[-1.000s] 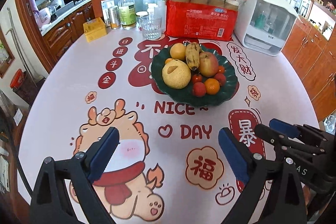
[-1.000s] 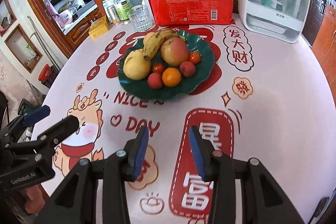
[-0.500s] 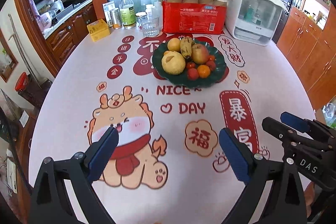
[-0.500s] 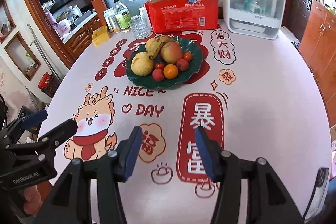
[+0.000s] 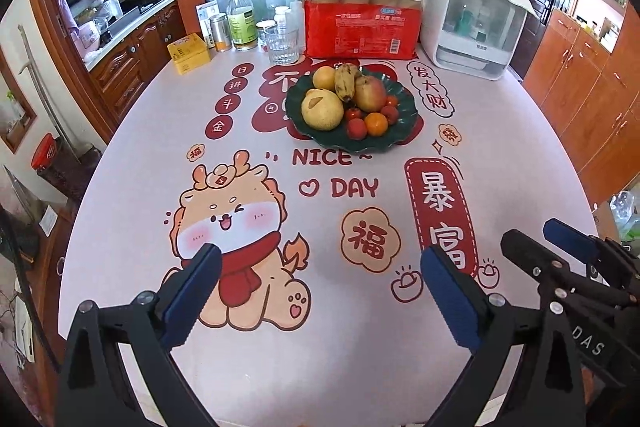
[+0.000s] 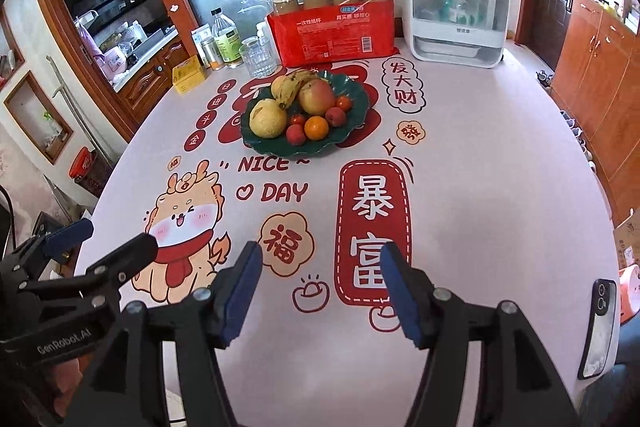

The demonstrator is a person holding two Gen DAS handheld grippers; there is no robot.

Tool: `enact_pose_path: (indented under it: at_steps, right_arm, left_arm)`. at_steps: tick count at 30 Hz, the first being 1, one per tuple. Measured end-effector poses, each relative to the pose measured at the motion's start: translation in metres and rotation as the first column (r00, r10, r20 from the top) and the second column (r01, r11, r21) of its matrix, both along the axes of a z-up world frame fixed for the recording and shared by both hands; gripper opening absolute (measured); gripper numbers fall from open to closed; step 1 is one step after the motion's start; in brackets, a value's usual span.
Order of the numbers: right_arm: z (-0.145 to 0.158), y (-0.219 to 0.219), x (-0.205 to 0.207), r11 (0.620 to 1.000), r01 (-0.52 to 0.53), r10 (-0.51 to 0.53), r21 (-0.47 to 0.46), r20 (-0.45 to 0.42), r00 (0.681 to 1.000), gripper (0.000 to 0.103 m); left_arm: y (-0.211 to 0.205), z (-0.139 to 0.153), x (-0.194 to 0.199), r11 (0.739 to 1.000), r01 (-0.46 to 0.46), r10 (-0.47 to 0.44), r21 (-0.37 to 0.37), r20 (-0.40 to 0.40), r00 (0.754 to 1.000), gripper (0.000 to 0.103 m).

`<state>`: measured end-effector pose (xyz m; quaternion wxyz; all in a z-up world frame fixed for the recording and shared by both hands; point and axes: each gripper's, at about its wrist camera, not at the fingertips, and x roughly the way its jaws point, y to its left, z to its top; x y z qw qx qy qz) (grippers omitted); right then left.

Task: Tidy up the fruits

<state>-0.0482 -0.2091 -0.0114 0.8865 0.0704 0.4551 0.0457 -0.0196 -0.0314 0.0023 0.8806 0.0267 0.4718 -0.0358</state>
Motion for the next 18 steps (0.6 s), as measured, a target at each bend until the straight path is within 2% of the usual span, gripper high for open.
enact_pose_path:
  at_steps: [6, 18]
  right_arm:
    - [0.0037, -0.0002, -0.0048, 0.999, 0.021, -0.020, -0.025, 0.012, 1.000, 0.062]
    - [0.0038, -0.0032, -0.0073, 0.999, 0.043, -0.043, -0.017, 0.008, 0.999, 0.062]
  left_arm:
    - [-0.0074, 0.0003, -0.0018, 1.000, 0.025, -0.025, 0.009, -0.008, 1.000, 0.099]
    - [-0.0096, 0.0025, -0.0025, 0.999, 0.033, -0.033, 0.029, 0.001, 0.999, 0.099]
